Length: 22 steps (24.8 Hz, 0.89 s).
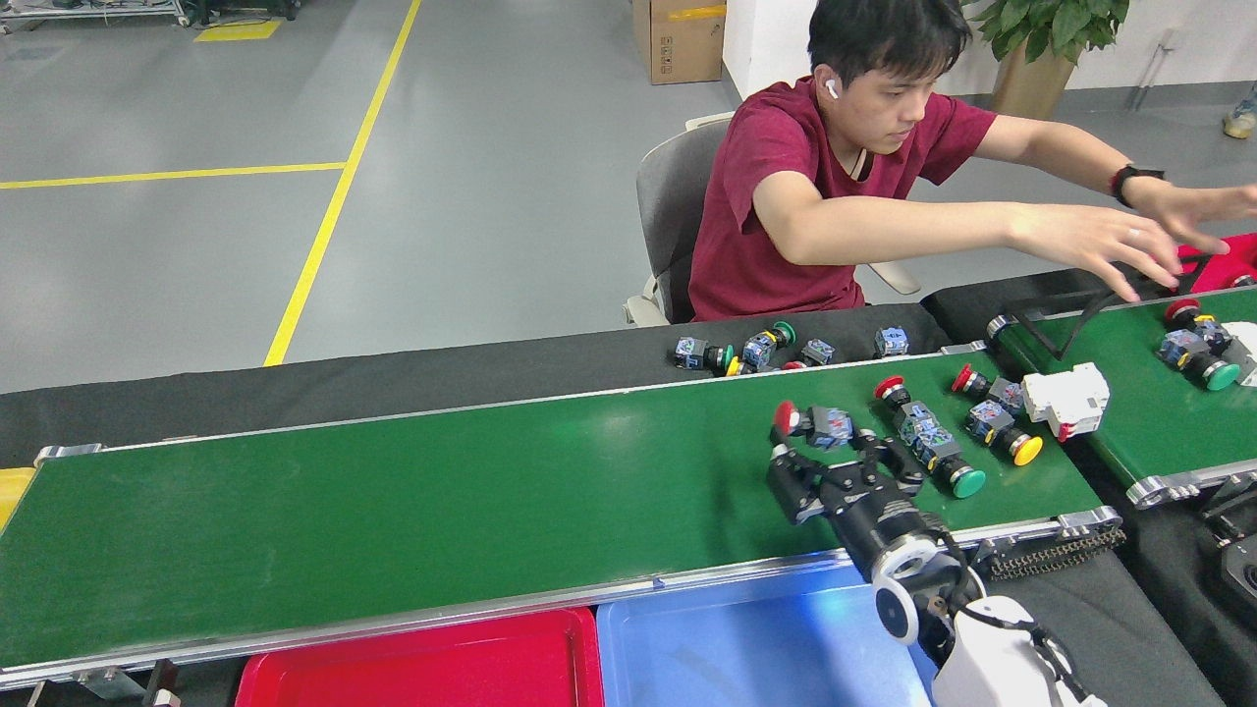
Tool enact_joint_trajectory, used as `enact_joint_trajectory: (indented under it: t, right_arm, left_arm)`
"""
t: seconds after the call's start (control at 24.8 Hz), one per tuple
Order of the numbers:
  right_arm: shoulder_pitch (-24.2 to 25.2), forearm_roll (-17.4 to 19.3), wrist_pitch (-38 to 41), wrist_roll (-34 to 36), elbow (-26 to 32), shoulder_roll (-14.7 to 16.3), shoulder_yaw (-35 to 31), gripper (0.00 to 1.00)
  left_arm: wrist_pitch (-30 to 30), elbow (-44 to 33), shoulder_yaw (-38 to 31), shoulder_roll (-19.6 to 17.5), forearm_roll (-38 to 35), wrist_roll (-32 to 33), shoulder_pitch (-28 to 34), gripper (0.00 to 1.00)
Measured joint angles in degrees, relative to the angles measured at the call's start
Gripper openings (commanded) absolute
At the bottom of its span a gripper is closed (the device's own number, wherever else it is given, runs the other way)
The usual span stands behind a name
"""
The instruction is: Pick switch part from conveyor to tray
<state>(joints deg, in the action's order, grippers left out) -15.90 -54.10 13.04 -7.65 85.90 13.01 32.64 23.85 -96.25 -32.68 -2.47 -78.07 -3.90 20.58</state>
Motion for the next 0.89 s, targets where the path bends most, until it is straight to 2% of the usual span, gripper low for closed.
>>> enact_joint_trajectory:
  t: [0.12, 0.16, 0.2, 0.24, 0.28, 0.44, 0.77, 0.89]
  right_arm:
    - [-0.1, 0.0, 3.0, -1.6, 1.2, 0.0, 6.6, 0.29]
    - [-0.1, 0.0, 3.3, -1.7, 1.2, 0.0, 8.8, 0.36]
    - [-0.3, 0.0, 3.6, -1.9, 1.2, 0.0, 11.1, 0.53]
    - [-0.7, 0.0, 3.7, -2.1, 1.2, 0.0, 12.8, 0.79]
    - [-1.1, 0.0, 3.8, -2.3, 1.1, -0.4, 14.4, 0.98]
    - [-3.2, 0.0, 1.5, -2.8, 0.5, -3.3, 16.5, 0.98]
    - [-3.9, 0.0, 0.0, -3.0, 0.6, -3.2, 16.4, 0.96]
    - [-4.3, -0.1, -5.0, -3.1, 0.8, -3.1, 11.9, 0.95]
  left_arm:
    - [0.0, 0.2, 0.0, 0.0, 0.0, 0.0, -0.3, 1.00]
    - [0.0, 0.2, 0.0, 0.0, 0.0, 0.0, -0.4, 1.00]
    - [0.0, 0.2, 0.0, 0.0, 0.0, 0.0, -0.4, 1.00]
    - [0.0, 0.3, 0.0, 0.0, 0.0, 0.0, -0.4, 1.00]
    - [0.0, 0.3, 0.0, 0.0, 0.0, 0.0, -0.4, 1.00]
    - [0.0, 0.3, 0.0, 0.0, 0.0, 0.0, -0.4, 1.00]
    - [0.0, 0.3, 1.2, 0.0, 0.0, 0.0, -0.4, 1.00]
    - [0.0, 0.3, 1.2, 0.0, 0.0, 0.0, -0.2, 1.00]
